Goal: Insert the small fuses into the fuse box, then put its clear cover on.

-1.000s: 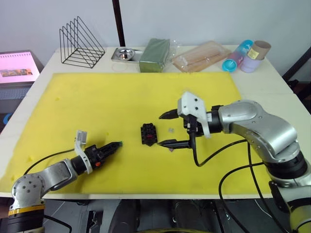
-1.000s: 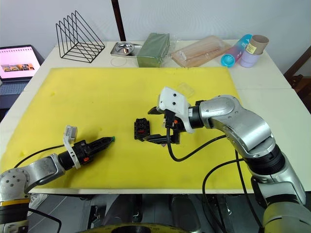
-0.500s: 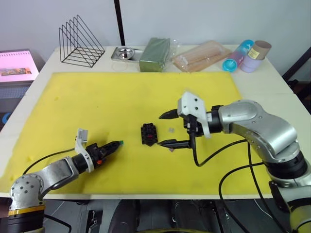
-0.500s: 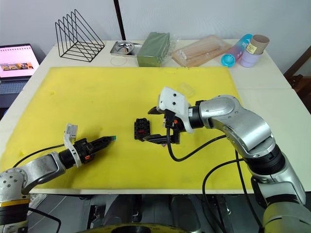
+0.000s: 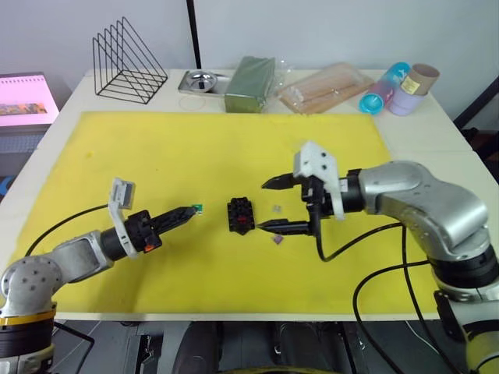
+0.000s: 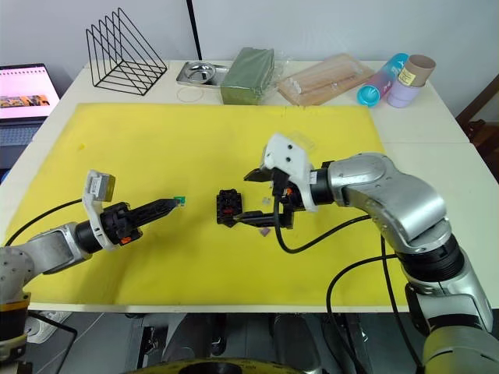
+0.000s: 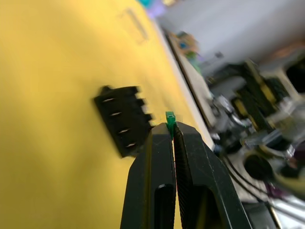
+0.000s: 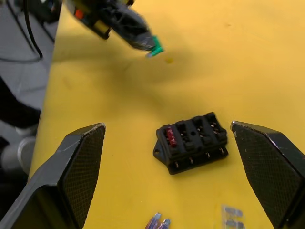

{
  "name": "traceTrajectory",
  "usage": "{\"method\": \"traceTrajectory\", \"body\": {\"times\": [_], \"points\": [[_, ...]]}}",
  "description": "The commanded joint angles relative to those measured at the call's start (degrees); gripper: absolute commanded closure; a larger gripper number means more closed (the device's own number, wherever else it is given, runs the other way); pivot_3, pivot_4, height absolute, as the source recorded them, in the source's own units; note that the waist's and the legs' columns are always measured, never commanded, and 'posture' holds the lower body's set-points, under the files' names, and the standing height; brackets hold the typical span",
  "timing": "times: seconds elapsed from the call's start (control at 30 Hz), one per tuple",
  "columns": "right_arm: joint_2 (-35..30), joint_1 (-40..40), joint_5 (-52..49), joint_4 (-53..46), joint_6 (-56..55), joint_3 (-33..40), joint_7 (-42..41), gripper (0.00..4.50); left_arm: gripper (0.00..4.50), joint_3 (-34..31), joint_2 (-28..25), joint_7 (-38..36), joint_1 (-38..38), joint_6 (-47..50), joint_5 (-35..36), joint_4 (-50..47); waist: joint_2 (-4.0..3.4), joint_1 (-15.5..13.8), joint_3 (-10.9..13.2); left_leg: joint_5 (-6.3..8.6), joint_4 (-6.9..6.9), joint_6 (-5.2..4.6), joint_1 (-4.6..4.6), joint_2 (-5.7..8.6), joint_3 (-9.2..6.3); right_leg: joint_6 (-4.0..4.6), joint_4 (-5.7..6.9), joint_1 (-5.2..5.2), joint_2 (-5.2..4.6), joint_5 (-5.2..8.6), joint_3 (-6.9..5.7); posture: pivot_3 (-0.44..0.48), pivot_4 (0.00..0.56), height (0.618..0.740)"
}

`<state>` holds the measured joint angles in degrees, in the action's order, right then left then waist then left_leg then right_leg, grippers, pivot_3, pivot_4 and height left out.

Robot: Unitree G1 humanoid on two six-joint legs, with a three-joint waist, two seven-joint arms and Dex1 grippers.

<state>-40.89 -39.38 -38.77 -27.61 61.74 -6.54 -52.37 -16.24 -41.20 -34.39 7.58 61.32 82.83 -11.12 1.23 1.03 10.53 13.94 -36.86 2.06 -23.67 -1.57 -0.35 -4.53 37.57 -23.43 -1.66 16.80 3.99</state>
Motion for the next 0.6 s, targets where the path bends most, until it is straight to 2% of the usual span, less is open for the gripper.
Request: {"method": "traceTrajectory", "body": {"times": [0.03,0.13,0.23,0.43,0.57,0.6], "points": [[0.9,-4.04,-11.51,-0.29,11.15,7.85,1.58,0.0,4.43,2.09,-2.16,-11.26,3.63,-2.15,-4.87,-2.76,-0.02,-0.03,0.02,0.0,0.01,0.0,-0.09,0.0,0.0,0.0,-0.01,-0.09,0.0,0.0,0.0,0.0,0.15,0.74],[1.66,-6.77,-17.85,0.6,17.93,11.03,3.65,0.0,4.43,4.9,-3.23,-18.0,6.34,-4.13,-9.37,-4.27,-0.02,-0.05,0.02,0.0,0.04,0.0,-0.4,-0.02,-0.07,-0.01,-0.02,-0.34,-0.01,-0.01,-0.02,0.0,0.15,0.74],[3.85,-10.84,-21.75,3.67,23.95,13.56,7.44,0.0,4.43,8.66,-2.46,-22.48,12.96,-6.15,-13.41,-4.29,-0.02,-0.06,0.02,-0.01,0.02,-0.01,-0.77,-0.03,-0.09,-0.03,0.01,-0.71,0.02,-0.03,-0.03,0.0,0.15,0.74],[7.63,-16.11,-25.81,7.68,30.55,15.21,13.4,0.0,4.43,12.9,1.75,-25.1,23.52,-8.5,-18.6,-1.23,-0.02,-0.02,0.03,0.0,-0.02,-0.03,-0.85,0.01,-0.02,-0.32,0.02,-0.75,0.18,-0.19,-0.07,0.0,0.15,0.74],[8.25,-17.29,-27.62,9.49,30.76,14.98,17.03,0.0,4.43,13.79,3.43,-26.19,25.65,-9.19,-20.84,-0.39,-0.02,0.2,0.03,0.0,-0.03,-0.04,-0.86,0.03,0.02,-0.63,0.02,-0.78,0.23,-0.36,-0.04,0.0,0.15,0.74],[8.16,-17.64,-28.39,10.02,30.76,15.1,17.61,0.39,4.5,13.89,3.72,-26.24,25.87,-9.19,-21.17,-0.38,-0.02,0.18,0.03,0.0,-0.03,-0.04,-0.87,0.03,0.02,-0.63,0.02,-0.79,0.26,-0.36,-0.05,0.0,0.15,0.74]]}}
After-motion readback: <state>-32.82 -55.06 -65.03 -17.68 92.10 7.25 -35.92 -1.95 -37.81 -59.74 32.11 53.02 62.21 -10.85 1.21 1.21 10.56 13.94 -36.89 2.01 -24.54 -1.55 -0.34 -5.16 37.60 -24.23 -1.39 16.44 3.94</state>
